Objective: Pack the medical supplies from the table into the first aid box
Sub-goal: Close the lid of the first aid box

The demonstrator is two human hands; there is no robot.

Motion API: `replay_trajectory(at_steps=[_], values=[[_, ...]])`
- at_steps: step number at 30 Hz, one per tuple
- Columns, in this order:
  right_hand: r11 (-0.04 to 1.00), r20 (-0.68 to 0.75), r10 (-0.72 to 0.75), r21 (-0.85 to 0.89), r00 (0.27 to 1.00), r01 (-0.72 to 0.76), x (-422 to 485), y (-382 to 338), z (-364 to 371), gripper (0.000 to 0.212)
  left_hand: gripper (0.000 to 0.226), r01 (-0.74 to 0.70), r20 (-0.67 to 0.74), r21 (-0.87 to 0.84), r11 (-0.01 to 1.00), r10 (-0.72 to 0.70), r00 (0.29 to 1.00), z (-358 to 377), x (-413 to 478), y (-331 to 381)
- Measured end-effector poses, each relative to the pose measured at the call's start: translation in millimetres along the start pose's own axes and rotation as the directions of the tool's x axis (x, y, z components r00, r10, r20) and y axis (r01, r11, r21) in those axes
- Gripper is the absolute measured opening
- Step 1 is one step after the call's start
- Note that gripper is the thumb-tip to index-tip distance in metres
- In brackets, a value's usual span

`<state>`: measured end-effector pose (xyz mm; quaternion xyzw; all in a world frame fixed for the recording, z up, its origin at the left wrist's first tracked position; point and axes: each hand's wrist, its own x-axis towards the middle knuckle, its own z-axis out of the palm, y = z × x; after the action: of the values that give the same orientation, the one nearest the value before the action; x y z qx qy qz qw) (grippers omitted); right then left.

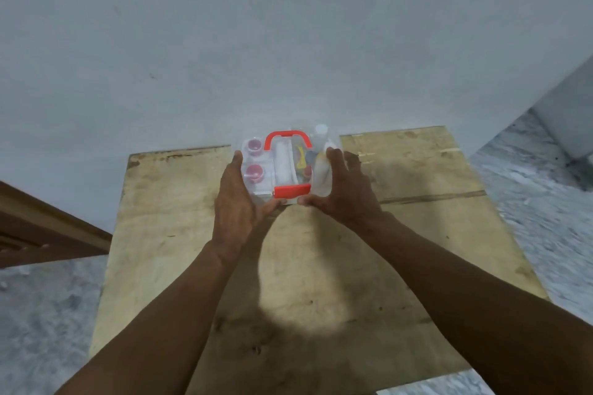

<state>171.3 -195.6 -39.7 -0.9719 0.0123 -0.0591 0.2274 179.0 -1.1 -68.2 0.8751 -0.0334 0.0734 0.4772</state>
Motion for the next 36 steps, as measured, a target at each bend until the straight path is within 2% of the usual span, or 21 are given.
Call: replay_trajectory(at_steps=[2,4,7,12,15,17,19,23,36], values=[[0.999,-0.015,0.012,-0.038,1.0,-0.012,3,3,6,0.099,0.081,0.02,-0.018,-0.029,0.999,-0.02,1.0,2,-2,1],[0.998,-0.036,0.001,-0.06,0.999,-0.003,6,7,14,0.098,0.078,0.052,-0.041,-0.041,0.998,-0.054,0.998,5,-3,3],[0.997,-0.08,-0.048,-0.059,0.996,0.044,10,14,21,0.094,0.095,0.08,-0.062,-0.01,0.997,-0.08,0.995,10,-4,1],[0.997,-0.085,-0.069,0.018,0.994,0.071,11,19,23,0.093,0.099,0.05,-0.065,-0.029,0.998,-0.052,0.997,14,-5,0],[0.988,-0.108,-0.056,0.136,0.993,0.07,12,22,20,0.101,0.118,0.105,-0.067,-0.052,0.993,-0.109,0.992,12,-3,-5],[0.96,-0.098,0.027,0.282,0.995,0.002,14,28,21,0.111,0.127,0.153,-0.025,-0.099,0.983,-0.156,0.987,10,-1,-6],[0.92,-0.029,0.095,0.383,0.995,-0.077,14,28,19,0.119,0.123,0.154,0.002,-0.103,0.983,-0.154,0.988,9,0,-8],[0.878,0.064,0.106,0.463,0.992,-0.123,19,20,15,0.113,0.097,0.145,-0.021,-0.153,0.978,-0.15,0.988,10,6,-7],[0.876,0.067,0.109,0.465,0.992,-0.128,41,23,20,0.116,0.092,0.146,0.035,-0.262,0.954,-0.142,0.989,14,25,-4]])
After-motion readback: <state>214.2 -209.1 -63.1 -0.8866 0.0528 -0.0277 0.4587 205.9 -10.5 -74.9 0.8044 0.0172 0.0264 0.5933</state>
